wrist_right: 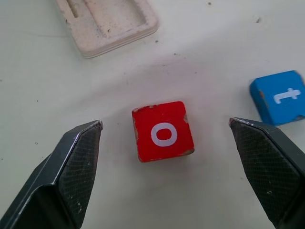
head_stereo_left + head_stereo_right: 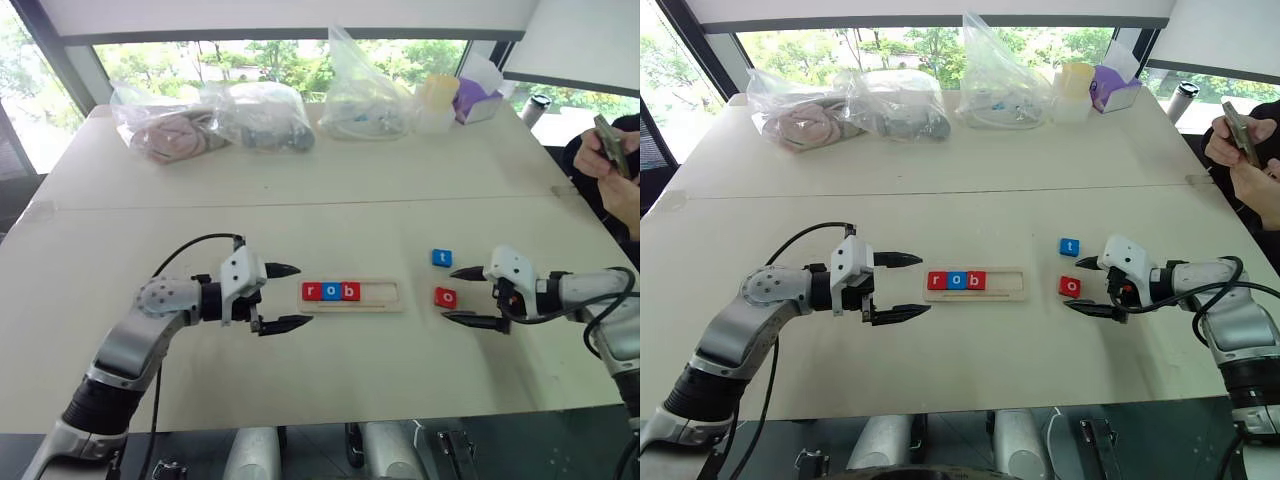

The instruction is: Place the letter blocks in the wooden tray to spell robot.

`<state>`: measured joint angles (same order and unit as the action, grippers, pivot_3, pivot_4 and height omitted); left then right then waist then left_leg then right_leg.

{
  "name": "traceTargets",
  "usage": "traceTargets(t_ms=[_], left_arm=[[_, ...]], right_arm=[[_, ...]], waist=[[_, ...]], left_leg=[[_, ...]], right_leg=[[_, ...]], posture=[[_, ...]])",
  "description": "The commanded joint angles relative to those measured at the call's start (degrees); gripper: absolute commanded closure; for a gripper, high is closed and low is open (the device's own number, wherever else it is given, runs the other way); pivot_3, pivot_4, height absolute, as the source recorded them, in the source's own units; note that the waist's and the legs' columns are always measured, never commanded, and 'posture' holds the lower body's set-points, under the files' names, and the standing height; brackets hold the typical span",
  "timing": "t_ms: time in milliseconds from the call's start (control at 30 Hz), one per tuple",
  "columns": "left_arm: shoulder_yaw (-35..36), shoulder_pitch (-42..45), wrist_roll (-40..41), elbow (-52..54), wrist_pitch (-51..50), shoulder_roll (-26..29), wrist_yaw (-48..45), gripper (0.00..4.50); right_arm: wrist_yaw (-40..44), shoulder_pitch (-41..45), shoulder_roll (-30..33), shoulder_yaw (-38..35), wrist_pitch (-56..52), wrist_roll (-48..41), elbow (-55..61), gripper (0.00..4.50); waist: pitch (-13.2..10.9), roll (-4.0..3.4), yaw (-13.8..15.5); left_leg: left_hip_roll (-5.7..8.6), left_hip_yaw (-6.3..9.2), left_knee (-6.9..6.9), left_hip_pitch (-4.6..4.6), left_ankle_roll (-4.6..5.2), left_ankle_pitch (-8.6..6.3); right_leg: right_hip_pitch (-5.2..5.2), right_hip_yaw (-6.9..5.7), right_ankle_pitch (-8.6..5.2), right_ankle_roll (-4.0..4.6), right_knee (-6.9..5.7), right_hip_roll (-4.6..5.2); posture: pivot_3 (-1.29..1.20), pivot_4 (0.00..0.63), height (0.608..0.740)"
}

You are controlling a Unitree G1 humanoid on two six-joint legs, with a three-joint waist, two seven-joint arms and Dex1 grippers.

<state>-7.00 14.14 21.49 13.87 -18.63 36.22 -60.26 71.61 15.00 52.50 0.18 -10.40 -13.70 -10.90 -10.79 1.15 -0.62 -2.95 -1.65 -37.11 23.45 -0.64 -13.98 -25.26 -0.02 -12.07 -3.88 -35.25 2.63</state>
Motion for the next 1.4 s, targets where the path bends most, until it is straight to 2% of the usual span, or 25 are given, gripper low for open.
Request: traceTargets(t_ms=[33,100,200,233,333,367,533,733,1067,1400], left_arm=[[2.37,-0.33,0.96,2.2,0.0,1.07,0.53,0.0],[2.79,-0.58,1.14,2.36,-0.19,1.46,0.91,0.0],[3.76,-0.8,1.67,2.66,-0.6,1.98,1.32,0.0],[4.28,-0.75,2.02,2.65,-0.75,2.28,1.22,0.0],[4.54,-0.46,1.79,2.14,-0.53,2.23,1.69,0.0],[4.36,-0.44,1.42,1.9,-0.22,2.02,1.96,0.0],[4.72,-1.14,1.86,2.69,-0.28,1.86,2.38,0.0],[3.62,-1.7,1.65,4.12,-0.38,1.38,2.73,0.0],[3.86,-3.59,1.86,7.16,-1.65,1.12,4.72,0.0],[4.36,-5.73,1.86,9.32,-2.3,1.34,6.41,0.0]], right_arm=[[1.12,0.08,-0.78,0.5,1.6,0.13,-0.23,0.12],[0.45,-0.32,-1.24,1.11,2.14,0.81,-0.44,0.12],[-0.57,-0.65,-1.91,1.32,2.31,1.27,0.76,0.94],[-0.79,-0.6,-1.93,1.38,2.14,1.4,1.78,1.36],[-0.65,0.47,-1.63,1.11,1.38,0.82,4.56,2.99],[-0.45,0.95,-1.27,1.16,1.34,0.9,5.43,3.34],[0.34,4.43,-1.14,2.28,-1.86,0.07,12.9,3.33],[3.3,9.02,-3.3,7.54,-3.84,0.27,16.77,3.33],[1.81,13.88,-9.99,12.95,-0.74,3.95,9.97,3.33],[2.1,15.99,-12.22,14.55,3.47,6.22,4.43,3.33]], waist=[[0.0,0.0,0.0],[0.0,0.0,-0.01],[0.01,0.0,-0.02],[0.01,0.0,-0.05],[0.01,-0.01,-0.05],[0.01,-0.01,-0.04],[0.01,-0.01,-0.08],[0.01,-0.01,0.04],[0.01,-0.01,-0.02],[0.01,-0.01,0.0]], left_leg=[[0.0,0.0,0.0,0.0,0.0,0.0],[0.0,0.0,-0.01,0.0,0.0,0.0],[0.0,0.0,-0.04,-0.05,0.0,0.0],[0.0,0.0,-0.04,-0.06,0.0,0.0],[0.0,0.0,-0.04,-0.07,0.0,0.0],[0.0,0.0,-0.04,-0.07,0.0,0.0],[0.0,0.0,-0.06,-0.07,-0.01,0.0],[-0.01,0.0,-0.06,-0.07,-0.01,0.0],[0.0,0.0,-0.09,-0.07,-0.01,0.01],[0.0,0.0,-0.11,-0.07,-0.01,0.01]], right_leg=[[0.01,0.0,0.0,0.0,0.0,0.0],[0.0,0.0,0.0,0.0,-0.01,0.0],[0.05,0.0,0.0,0.0,-0.03,0.0],[0.06,0.0,0.0,0.0,-0.03,0.0],[0.05,0.0,0.0,0.0,-0.07,0.0],[0.04,0.0,0.0,0.0,-0.1,0.0],[0.03,0.0,0.01,0.0,-0.15,0.0],[0.03,0.0,0.01,0.0,-0.17,0.0],[0.04,0.0,0.13,0.2,-0.2,0.01],[0.04,0.0,0.14,0.2,-0.22,0.0]], posture=[[0.0,0.15,0.74],[0.0,0.15,0.74],[0.0,0.15,0.74],[0.0,0.15,0.74],[0.0,0.15,0.74],[0.0,0.15,0.74],[0.0,0.15,0.74],[0.0,0.15,0.74],[0.0,0.15,0.74],[0.0,0.15,0.74]])
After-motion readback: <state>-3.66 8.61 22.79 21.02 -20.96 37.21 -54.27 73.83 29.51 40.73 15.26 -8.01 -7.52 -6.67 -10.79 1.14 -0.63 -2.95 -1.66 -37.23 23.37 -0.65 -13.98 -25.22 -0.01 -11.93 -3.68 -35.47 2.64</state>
